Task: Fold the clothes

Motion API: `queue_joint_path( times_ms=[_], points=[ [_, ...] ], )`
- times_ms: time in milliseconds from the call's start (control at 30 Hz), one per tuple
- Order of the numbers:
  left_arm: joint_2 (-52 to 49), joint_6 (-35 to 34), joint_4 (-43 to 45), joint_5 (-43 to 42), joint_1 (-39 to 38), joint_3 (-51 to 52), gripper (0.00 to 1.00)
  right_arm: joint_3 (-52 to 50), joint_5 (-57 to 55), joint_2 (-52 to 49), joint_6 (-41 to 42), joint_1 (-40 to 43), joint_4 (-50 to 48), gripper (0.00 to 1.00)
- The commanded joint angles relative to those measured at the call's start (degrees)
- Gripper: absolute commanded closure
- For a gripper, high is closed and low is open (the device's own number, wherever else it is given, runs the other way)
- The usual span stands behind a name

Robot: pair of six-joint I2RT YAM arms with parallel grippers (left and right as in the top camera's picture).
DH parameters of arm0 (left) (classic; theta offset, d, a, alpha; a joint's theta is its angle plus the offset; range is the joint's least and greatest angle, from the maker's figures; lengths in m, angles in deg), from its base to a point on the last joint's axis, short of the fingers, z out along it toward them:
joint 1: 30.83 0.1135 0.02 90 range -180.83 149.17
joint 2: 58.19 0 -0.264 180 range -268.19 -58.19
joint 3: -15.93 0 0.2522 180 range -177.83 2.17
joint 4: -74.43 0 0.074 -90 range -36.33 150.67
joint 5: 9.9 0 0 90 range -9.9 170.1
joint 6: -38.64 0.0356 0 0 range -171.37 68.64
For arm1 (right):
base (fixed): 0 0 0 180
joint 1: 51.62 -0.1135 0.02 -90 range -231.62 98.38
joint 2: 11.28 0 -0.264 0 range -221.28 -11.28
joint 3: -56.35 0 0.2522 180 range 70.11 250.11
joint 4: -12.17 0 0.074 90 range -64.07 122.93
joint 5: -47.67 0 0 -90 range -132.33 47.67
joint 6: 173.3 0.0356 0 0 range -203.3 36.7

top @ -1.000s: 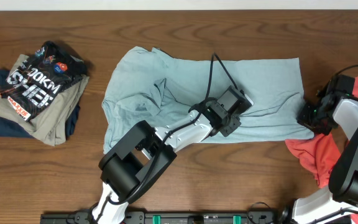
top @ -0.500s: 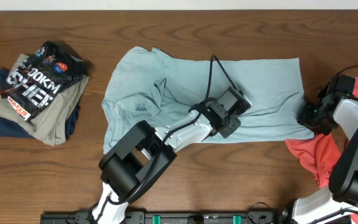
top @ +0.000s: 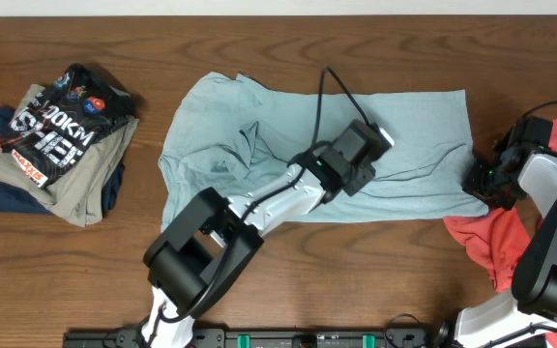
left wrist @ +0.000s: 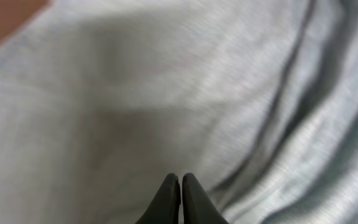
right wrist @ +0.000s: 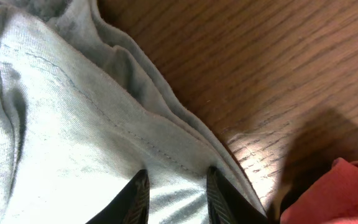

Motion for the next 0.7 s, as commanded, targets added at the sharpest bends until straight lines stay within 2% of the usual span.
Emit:
queue_joint_path(
  times_ms=[0,133,200,267,400,500,667],
  points=[
    [1.44,-1.99,-2.21,1.22,0.61,-1.09,0.93,-2.64,-0.79,-3.61,-0.57,0.37,1.38,0.70],
    [1.53,-3.43,-7.82,-7.58,0.09,-1.09,0.92,-2.64,-0.76,-3.61,-0.57,0.37,1.36,0.70],
    [1.31,-2.86,-9.22,-9.27,-0.70,-1.03,0.83,-2.64,-0.76,-3.61,-0.57,0.37,1.36,0.70],
    [0.83,0.70,-9.38,-9.25,-1.53,-1.03,0.71,-2.64,-0.76,-3.61,-0.55,0.37,1.40,0.70],
    [-0.11,6.73,-8.57,-8.52,-2.80,-1.03,0.58,-2.64,-0.76,-3.58,-0.57,0.37,1.66,0.70],
    [-0.83,6.75,-7.30,-5.62,-3.10,-1.03,0.56,-2.64,-0.74,-3.61,-0.55,0.37,1.66,0.70],
    [-2.86,7.80,-5.38,-5.42,-3.10,-1.03,0.56,-2.64,-0.76,-3.58,-0.57,0.37,1.68,0.70]
  ],
)
